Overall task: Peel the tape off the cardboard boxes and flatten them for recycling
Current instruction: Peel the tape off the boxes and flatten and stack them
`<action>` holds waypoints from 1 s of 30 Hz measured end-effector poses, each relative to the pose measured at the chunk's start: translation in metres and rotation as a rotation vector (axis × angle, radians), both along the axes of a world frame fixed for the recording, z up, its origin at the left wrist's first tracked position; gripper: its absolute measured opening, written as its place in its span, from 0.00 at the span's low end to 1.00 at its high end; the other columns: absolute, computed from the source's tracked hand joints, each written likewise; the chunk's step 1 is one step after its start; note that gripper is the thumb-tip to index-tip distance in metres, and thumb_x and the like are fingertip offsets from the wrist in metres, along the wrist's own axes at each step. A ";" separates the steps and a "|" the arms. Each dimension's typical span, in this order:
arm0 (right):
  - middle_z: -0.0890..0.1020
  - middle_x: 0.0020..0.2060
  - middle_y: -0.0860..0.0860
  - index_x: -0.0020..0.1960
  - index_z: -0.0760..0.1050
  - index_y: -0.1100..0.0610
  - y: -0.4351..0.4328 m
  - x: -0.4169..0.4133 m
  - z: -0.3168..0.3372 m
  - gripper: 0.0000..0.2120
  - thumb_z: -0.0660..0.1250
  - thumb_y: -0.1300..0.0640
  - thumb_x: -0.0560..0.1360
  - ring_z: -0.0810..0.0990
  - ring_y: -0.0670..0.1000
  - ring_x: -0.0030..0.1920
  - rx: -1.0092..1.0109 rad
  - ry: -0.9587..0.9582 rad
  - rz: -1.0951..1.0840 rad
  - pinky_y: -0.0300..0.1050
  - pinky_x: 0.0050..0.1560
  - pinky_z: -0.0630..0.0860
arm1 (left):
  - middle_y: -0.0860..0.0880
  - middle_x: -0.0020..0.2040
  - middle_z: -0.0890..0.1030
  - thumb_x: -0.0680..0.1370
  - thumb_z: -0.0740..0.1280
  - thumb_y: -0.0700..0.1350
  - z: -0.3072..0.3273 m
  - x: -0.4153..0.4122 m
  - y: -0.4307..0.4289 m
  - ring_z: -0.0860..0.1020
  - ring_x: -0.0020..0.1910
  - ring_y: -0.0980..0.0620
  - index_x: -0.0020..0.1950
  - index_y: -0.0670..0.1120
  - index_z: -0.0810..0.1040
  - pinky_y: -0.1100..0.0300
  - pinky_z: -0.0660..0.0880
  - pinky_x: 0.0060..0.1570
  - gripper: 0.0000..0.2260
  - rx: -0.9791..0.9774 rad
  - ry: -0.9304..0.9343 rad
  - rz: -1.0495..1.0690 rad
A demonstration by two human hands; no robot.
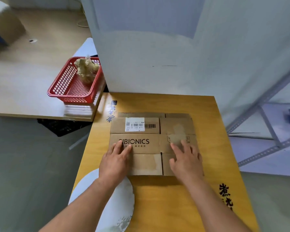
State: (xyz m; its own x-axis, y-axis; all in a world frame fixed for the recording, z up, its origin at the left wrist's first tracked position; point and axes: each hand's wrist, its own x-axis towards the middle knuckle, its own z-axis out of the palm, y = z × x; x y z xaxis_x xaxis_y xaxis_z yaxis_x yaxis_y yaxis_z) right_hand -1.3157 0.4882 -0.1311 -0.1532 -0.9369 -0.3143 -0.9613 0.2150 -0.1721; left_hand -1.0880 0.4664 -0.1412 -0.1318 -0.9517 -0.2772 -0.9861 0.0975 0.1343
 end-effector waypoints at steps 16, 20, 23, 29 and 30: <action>0.49 0.76 0.57 0.74 0.57 0.52 -0.005 0.046 0.036 0.31 0.63 0.44 0.76 0.53 0.59 0.75 -0.120 0.093 0.014 0.57 0.75 0.53 | 0.48 0.76 0.60 0.79 0.59 0.61 0.031 0.028 -0.003 0.60 0.73 0.48 0.77 0.50 0.55 0.53 0.59 0.71 0.30 -0.082 0.127 0.035; 0.53 0.76 0.56 0.74 0.58 0.53 -0.002 0.106 0.049 0.27 0.59 0.46 0.79 0.56 0.57 0.75 -0.238 0.093 0.114 0.56 0.74 0.52 | 0.50 0.75 0.62 0.79 0.59 0.61 0.044 0.077 0.007 0.61 0.73 0.50 0.78 0.49 0.55 0.54 0.62 0.69 0.32 -0.161 0.215 0.110; 0.61 0.73 0.58 0.69 0.67 0.53 0.000 0.167 0.054 0.22 0.62 0.49 0.77 0.65 0.58 0.70 -0.285 0.076 0.197 0.56 0.70 0.58 | 0.49 0.73 0.64 0.79 0.59 0.61 0.050 0.132 0.020 0.65 0.70 0.49 0.78 0.48 0.56 0.54 0.66 0.66 0.32 -0.205 0.221 0.165; 0.80 0.49 0.52 0.55 0.77 0.54 0.000 0.300 0.057 0.12 0.62 0.50 0.75 0.78 0.54 0.49 -0.379 0.081 0.378 0.49 0.51 0.71 | 0.52 0.72 0.65 0.79 0.58 0.61 0.053 0.264 0.050 0.72 0.65 0.51 0.78 0.50 0.54 0.55 0.73 0.55 0.31 -0.183 0.248 0.349; 0.81 0.42 0.52 0.49 0.79 0.54 -0.002 0.324 0.058 0.10 0.65 0.52 0.73 0.79 0.54 0.42 -0.381 0.087 0.407 0.48 0.45 0.72 | 0.52 0.71 0.66 0.79 0.57 0.61 0.052 0.287 0.055 0.73 0.64 0.51 0.77 0.50 0.55 0.55 0.74 0.54 0.30 -0.191 0.239 0.376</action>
